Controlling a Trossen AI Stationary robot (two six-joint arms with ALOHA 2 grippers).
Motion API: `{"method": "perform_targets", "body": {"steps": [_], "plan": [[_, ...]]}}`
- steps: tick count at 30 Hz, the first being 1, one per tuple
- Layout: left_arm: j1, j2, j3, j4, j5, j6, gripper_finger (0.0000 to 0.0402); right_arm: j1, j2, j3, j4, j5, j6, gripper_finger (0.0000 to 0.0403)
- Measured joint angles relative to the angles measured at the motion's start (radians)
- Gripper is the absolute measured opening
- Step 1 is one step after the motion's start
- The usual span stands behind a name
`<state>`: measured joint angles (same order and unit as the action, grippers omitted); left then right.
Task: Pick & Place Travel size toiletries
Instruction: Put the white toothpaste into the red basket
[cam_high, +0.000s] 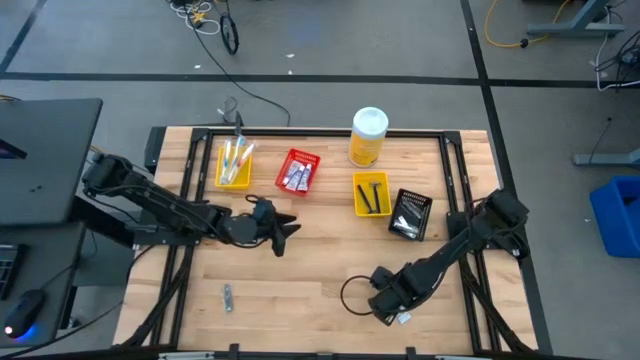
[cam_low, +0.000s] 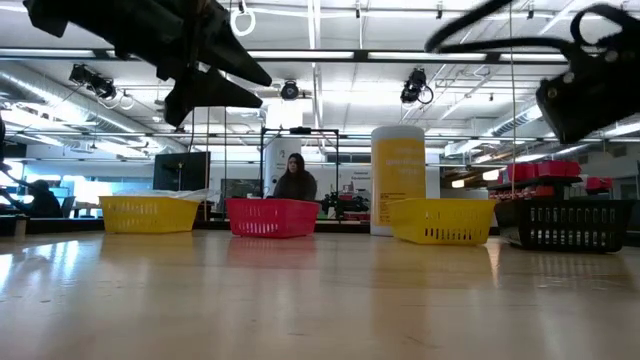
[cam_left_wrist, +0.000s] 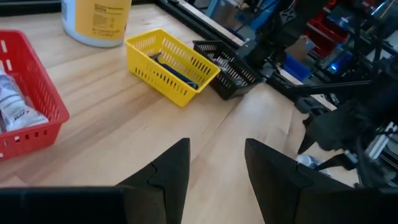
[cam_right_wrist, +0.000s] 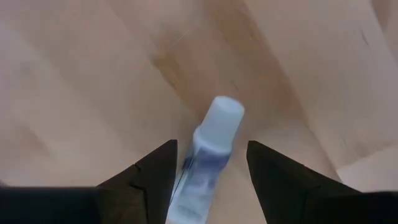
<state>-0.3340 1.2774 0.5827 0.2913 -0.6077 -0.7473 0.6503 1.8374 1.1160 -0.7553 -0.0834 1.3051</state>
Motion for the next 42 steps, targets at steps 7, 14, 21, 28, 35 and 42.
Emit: {"method": "perform_targets", "body": {"steps": [7, 14, 21, 28, 35, 42], "plan": [[0.0, 0.0, 0.0, 0.016, -0.003, 0.03, 0.0164, -0.001, 0.035, 0.003, 0.009, 0.007, -0.004, 0.0176], [0.001, 0.0, 0.0, 0.016, -0.006, 0.026, 0.0164, -0.003, 0.036, 0.003, -0.012, 0.023, -0.011, 0.0119], [0.0, 0.0, 0.0, 0.015, -0.006, 0.014, 0.0164, -0.011, 0.028, 0.0, -0.012, 0.019, -0.056, 0.0094], [0.0, 0.0, 0.0, 0.016, 0.0, 0.03, 0.0164, -0.056, -0.037, -0.001, 0.051, 0.107, -0.179, 0.0094], [0.0, 0.0, 0.0, 0.02, 0.001, 0.037, 0.0164, -0.152, -0.129, -0.001, 0.204, 0.247, -0.484, 0.0095], [-0.039, 0.019, 0.0, 0.108, -0.003, 0.102, 0.0164, -0.276, -0.177, 0.0, 0.47, 0.313, -0.872, 0.0096]]}}
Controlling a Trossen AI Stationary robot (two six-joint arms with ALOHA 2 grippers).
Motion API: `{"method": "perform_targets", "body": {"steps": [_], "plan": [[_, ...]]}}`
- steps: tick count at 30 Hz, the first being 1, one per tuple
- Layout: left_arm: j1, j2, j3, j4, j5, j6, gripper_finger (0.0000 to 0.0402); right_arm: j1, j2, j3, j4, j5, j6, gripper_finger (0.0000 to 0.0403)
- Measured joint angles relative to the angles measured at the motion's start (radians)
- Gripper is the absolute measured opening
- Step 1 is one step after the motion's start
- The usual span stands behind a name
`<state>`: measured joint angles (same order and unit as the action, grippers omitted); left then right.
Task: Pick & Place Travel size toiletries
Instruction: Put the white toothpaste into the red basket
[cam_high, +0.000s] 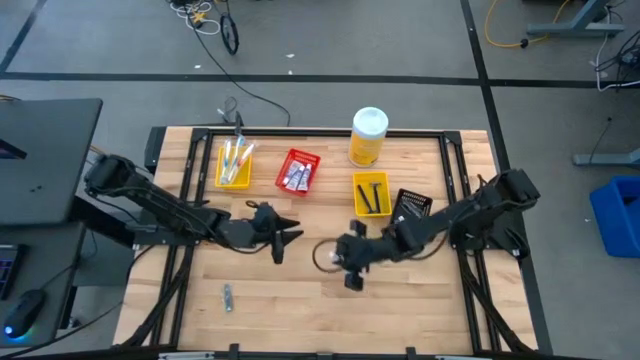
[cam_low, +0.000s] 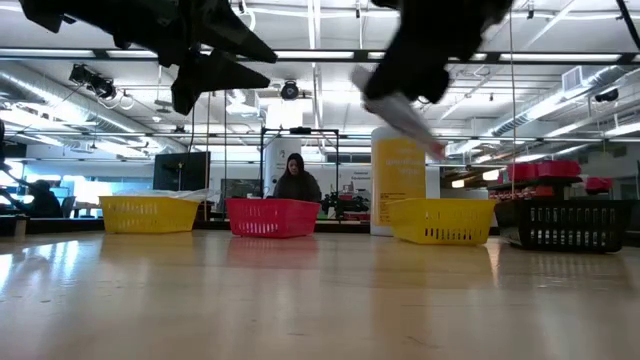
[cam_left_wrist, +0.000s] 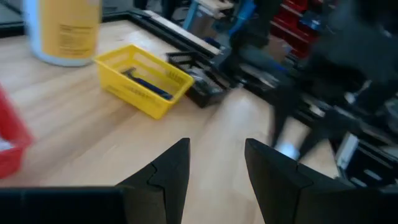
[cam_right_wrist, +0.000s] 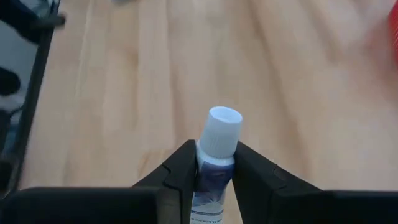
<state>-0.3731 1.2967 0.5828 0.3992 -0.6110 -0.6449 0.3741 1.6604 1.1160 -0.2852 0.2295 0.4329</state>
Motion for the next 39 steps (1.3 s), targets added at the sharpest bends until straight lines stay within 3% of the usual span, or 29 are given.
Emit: {"method": "perform_targets", "body": {"steps": [7, 16, 24, 32, 39], "plan": [[-0.052, 0.156, 0.003, 0.247, -0.046, 0.173, 0.0164, -0.138, 0.0, 0.0, 0.097, 0.015, -0.154, 0.0098], [-0.03, 0.303, 0.083, 0.246, -0.087, 0.203, 0.0164, -0.248, 0.0, 0.0, 0.177, 0.159, -0.112, 0.0099], [0.042, 0.327, 0.089, 0.223, -0.161, 0.177, 0.0164, -0.276, 0.0, 0.0, 0.2, 0.22, -0.075, 0.01], [0.134, 0.327, 0.089, 0.211, -0.05, 0.161, 0.0191, -0.278, 0.0, 0.0, 0.255, 0.276, -0.083, 0.01], [0.173, 0.327, 0.089, 0.212, -0.018, 0.161, 0.0221, -0.278, 0.0, 0.0, 0.329, 0.275, -0.083, 0.01]]}}
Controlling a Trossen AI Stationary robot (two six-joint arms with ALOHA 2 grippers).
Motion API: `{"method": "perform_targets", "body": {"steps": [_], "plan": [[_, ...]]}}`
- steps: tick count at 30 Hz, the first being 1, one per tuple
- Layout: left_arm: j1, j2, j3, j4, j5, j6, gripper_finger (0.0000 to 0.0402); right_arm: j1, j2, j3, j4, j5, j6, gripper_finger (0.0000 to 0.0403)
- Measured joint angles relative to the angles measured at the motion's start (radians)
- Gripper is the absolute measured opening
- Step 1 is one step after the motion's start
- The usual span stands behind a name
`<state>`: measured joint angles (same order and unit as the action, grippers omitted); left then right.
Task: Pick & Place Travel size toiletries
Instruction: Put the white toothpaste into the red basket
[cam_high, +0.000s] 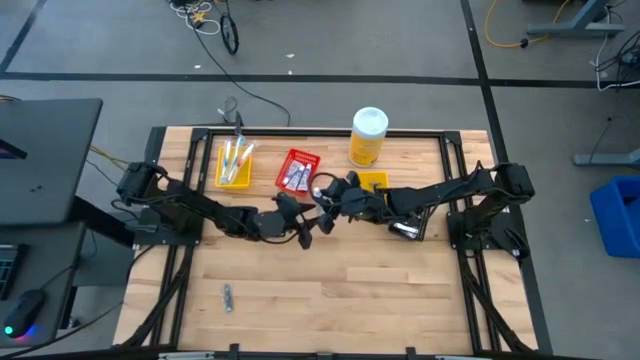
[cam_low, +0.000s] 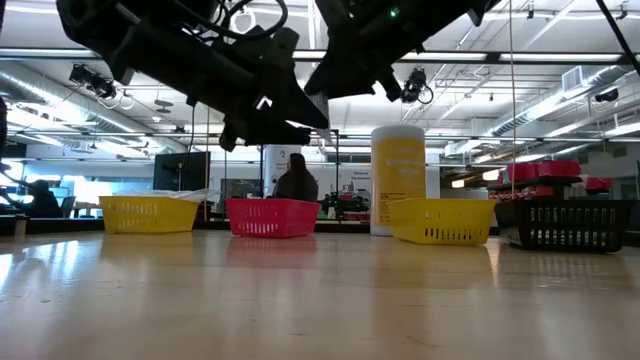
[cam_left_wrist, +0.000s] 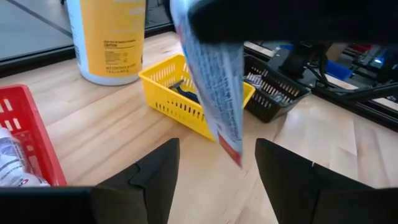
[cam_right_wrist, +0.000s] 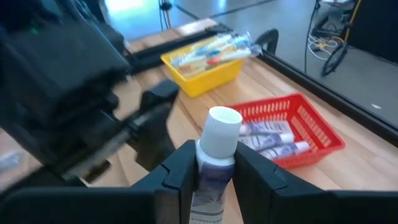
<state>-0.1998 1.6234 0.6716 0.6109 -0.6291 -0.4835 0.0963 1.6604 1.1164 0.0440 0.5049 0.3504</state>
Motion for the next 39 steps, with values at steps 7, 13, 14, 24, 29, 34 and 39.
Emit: {"method": "perform_targets", "body": {"steps": [7, 13, 14, 24, 29, 34, 39], "plan": [[0.012, 0.0, 0.0, 0.0, -0.008, 0.021, 0.0214, 0.0, 0.0, 0.0, 0.055, -0.016, 0.033, 0.0099], [0.011, 0.0, 0.0, 0.0, -0.021, 0.031, 0.0186, 0.0, 0.0, 0.0, 0.045, -0.016, 0.07, 0.01], [0.011, 0.0, 0.0, 0.0, -0.028, 0.031, 0.0179, 0.0, 0.0, 0.0, 0.043, -0.016, 0.074, 0.01], [0.012, 0.0, 0.0, 0.001, -0.039, 0.04, 0.0092, 0.0, 0.0, 0.0, 0.034, -0.015, 0.079, 0.01], [0.011, 0.0, 0.0, -0.001, -0.04, 0.054, 0.0049, 0.0, 0.0, 0.001, 0.023, -0.016, 0.078, 0.0105], [0.01, 0.0, 0.0, -0.003, -0.036, 0.055, 0.0015, -0.001, -0.002, 0.002, 0.012, -0.063, 0.029, 0.0122], [0.012, 0.0, 0.0, 0.004, -0.041, 0.054, 0.0007, 0.0, -0.002, 0.002, -0.004, -0.071, 0.001, 0.0156]]}}
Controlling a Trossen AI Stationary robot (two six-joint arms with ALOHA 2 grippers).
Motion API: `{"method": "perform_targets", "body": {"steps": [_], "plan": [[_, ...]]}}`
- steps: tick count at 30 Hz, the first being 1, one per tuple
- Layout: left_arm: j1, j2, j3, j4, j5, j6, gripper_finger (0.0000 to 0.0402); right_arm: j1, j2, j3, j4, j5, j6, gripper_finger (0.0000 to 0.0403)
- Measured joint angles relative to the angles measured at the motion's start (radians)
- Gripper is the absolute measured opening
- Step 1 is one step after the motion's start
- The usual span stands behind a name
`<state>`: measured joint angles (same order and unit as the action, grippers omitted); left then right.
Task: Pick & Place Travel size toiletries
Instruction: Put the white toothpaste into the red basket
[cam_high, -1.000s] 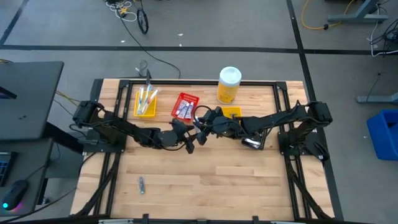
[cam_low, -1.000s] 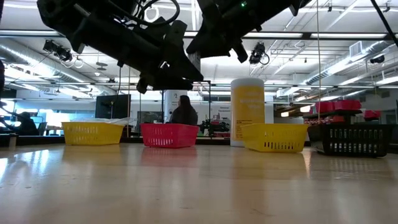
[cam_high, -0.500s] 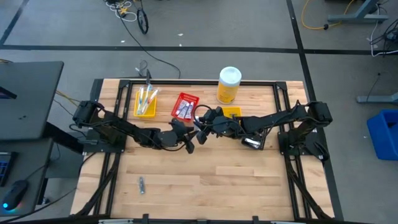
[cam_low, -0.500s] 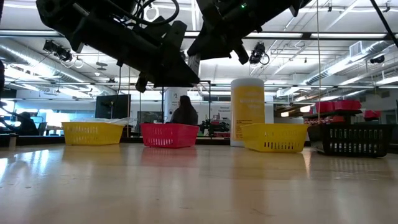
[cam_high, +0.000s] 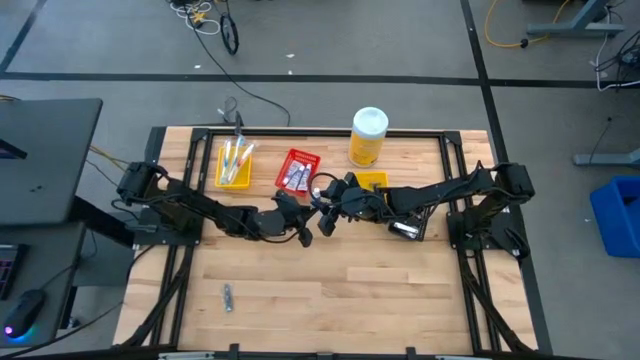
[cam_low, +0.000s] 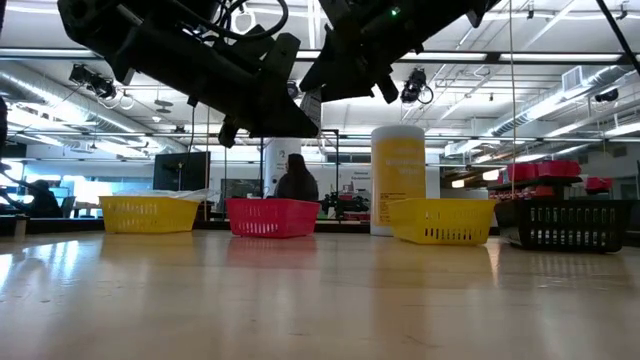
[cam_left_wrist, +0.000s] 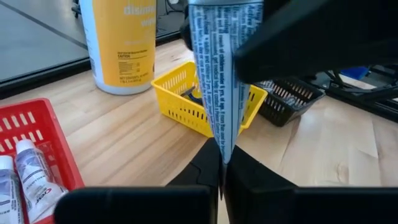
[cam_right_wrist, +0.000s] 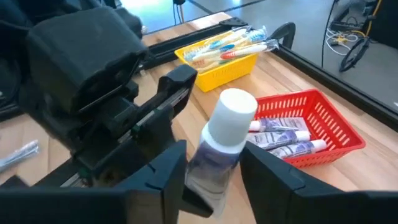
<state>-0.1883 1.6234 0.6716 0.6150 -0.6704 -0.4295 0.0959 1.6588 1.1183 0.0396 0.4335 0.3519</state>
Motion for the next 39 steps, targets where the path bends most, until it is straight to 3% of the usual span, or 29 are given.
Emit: {"method": "perform_targets", "body": {"steps": [6, 13, 17, 24, 32, 39], "plan": [[0.0, 0.0, 0.0, -0.014, 0.0, -0.041, 0.0008, -0.004, -0.001, 0.0, -0.076, 0.013, -0.003, 0.0202], [0.033, -0.006, 0.001, -0.191, -0.014, -0.177, 0.001, 0.005, -0.056, 0.0, -0.391, 0.0, 0.07, 0.0236], [0.126, -0.028, 0.001, -0.299, 0.1, -0.252, 0.0006, 0.016, -0.063, 0.0, -0.533, -0.051, 0.122, 0.0244], [0.333, -0.036, 0.065, -0.415, 0.339, -0.174, 0.001, 0.03, -0.061, 0.0, -0.579, -0.052, 0.129, 0.0235], [0.486, -0.037, 0.258, -0.876, 0.457, -0.087, 0.0007, 0.03, -0.06, 0.0, -0.574, -0.051, 0.129, 0.0211], [0.531, -0.036, 0.272, -0.945, 0.509, 0.034, 0.0015, 0.03, -0.06, -0.001, -0.572, -0.051, 0.114, 0.0198]]}}
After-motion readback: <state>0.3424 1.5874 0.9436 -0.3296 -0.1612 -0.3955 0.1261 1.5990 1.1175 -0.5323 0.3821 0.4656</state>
